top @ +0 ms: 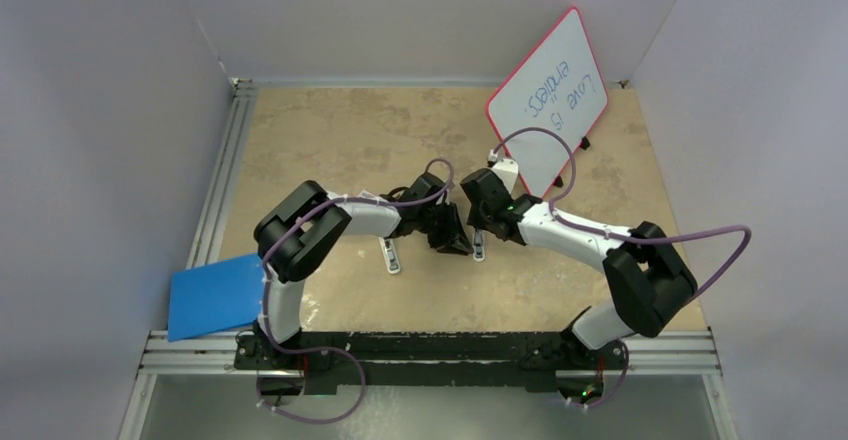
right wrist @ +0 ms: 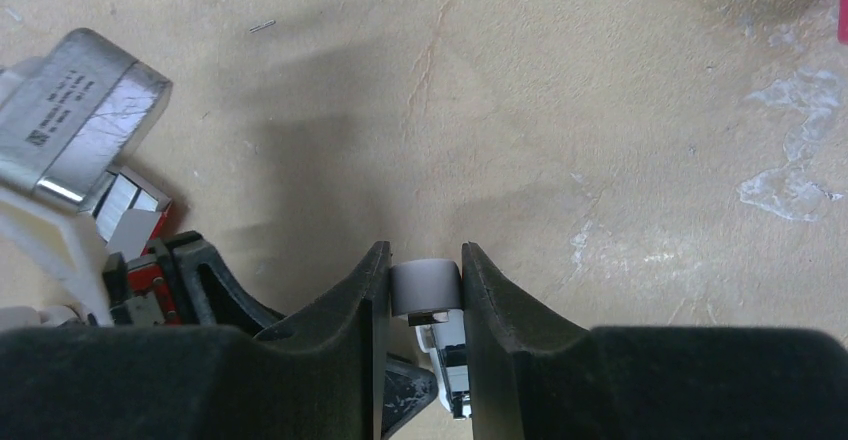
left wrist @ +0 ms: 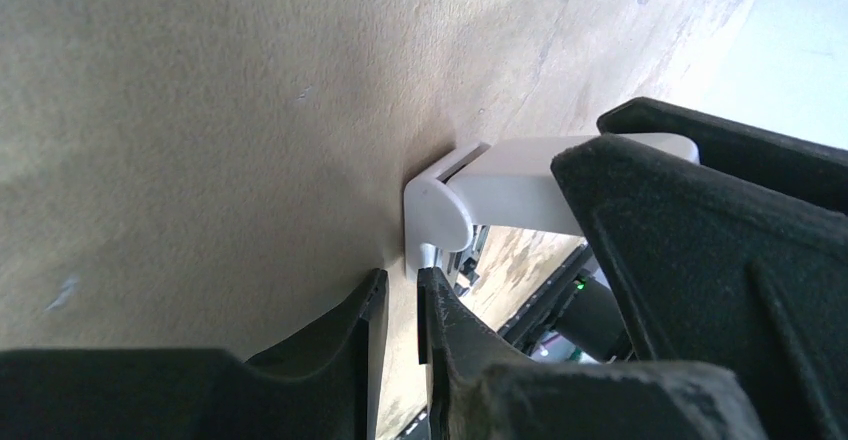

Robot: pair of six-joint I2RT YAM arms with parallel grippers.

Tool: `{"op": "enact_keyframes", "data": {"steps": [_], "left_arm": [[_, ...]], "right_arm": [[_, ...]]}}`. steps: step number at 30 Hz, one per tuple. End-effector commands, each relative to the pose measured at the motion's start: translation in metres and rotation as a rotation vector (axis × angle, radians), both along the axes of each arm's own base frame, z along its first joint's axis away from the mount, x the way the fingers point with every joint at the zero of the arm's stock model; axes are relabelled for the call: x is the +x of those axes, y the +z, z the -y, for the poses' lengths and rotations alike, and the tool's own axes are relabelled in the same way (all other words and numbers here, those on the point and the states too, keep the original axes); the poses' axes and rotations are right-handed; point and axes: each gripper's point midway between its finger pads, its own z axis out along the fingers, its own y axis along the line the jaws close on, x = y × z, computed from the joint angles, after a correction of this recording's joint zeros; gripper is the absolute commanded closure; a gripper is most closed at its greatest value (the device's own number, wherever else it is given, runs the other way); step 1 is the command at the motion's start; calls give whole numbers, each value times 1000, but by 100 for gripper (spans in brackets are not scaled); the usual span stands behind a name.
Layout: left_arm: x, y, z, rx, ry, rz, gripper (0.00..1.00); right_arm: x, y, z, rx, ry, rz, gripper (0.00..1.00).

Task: Load the staples into the stapler

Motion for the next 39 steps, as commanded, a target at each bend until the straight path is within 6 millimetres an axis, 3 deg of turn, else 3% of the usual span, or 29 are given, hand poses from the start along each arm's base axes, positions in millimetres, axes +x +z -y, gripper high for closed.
{"op": "enact_keyframes", "data": {"steps": [1, 13, 30, 39], "left_arm": [[2, 7, 18, -84, -22, -9, 83], [7, 2, 20, -31, 7, -61, 100], [13, -5, 25, 9, 37, -129, 100], [21, -6, 28, 1, 23, -132, 100]], "right_arm": [[-2, 8, -2, 43, -14, 9, 75], [-7, 11, -5, 76, -2, 2, 78], [-32, 2, 3, 107, 27, -29, 87], [-45, -5, -4, 95, 34, -59, 90]]}}
